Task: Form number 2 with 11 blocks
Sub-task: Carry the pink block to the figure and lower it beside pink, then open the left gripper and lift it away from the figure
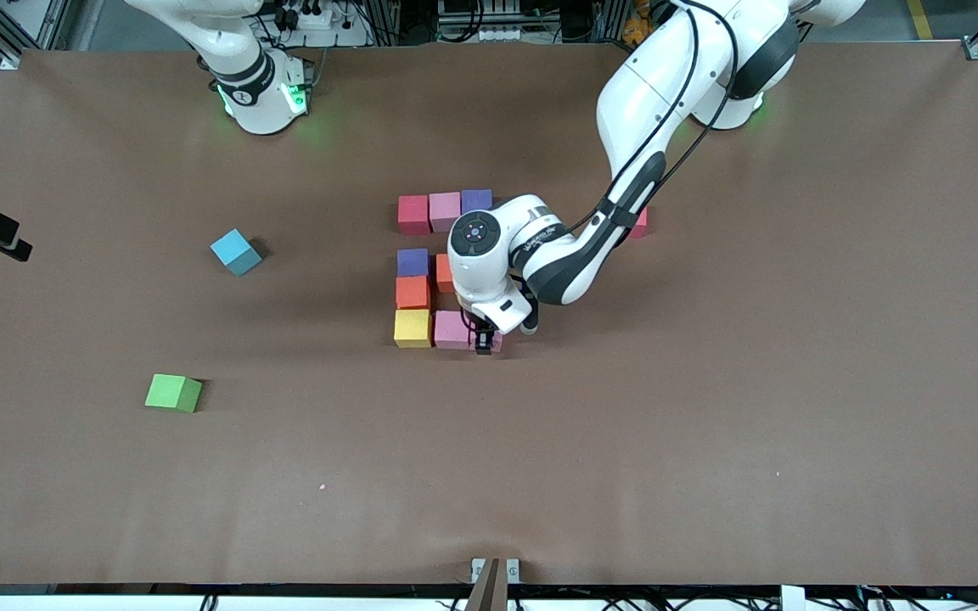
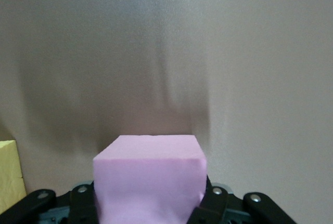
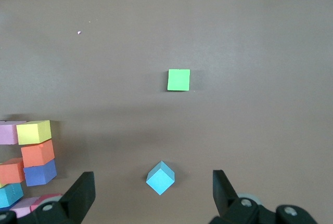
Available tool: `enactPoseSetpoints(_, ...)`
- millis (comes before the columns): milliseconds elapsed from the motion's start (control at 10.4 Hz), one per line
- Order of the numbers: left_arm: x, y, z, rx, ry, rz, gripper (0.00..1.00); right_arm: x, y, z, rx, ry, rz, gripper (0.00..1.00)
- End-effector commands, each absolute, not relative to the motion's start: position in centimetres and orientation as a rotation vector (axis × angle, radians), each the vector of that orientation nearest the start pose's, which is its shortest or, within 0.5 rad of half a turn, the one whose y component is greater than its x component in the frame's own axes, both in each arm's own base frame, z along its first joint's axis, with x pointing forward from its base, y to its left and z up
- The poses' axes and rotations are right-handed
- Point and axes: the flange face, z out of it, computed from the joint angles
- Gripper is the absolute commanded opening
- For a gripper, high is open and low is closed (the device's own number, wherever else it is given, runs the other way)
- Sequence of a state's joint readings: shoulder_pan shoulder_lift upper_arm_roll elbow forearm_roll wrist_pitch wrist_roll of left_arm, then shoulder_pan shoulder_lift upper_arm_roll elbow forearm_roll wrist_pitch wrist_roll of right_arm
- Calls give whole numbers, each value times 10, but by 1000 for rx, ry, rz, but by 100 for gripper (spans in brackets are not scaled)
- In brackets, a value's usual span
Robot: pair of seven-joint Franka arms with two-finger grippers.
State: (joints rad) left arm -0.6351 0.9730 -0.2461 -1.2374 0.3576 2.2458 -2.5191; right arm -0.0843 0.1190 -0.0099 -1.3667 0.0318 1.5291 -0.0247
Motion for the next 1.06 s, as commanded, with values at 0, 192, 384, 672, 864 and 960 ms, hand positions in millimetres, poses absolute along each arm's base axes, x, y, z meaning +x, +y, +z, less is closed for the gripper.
enactPoseSetpoints(0, 531, -551, 181, -2302, -2272, -105, 9, 587, -52, 653, -3093, 115, -128, 100)
enactPoseSetpoints(192, 531, -550, 178, -2298, -2274, -105, 20, 588, -53, 652, -3085, 117, -133, 100)
enactPoseSetpoints(384, 533, -549, 177, -2302, -2279, -107, 100, 588, -53, 652, -3085, 117, -131, 100)
enactPoseSetpoints(672, 533, -549, 190, -2313, -2276, -117, 100, 588, -53, 652, -3085, 117, -131, 100)
enactPoseSetpoints(864, 536, -546, 213, -2293, -2266, -128, 100, 588, -53, 652, -3085, 119, -128, 100)
enactPoseSetpoints(960, 536, -545, 230, -2283, -2264, -134, 100, 587, -53, 651, -3085, 119, -124, 100)
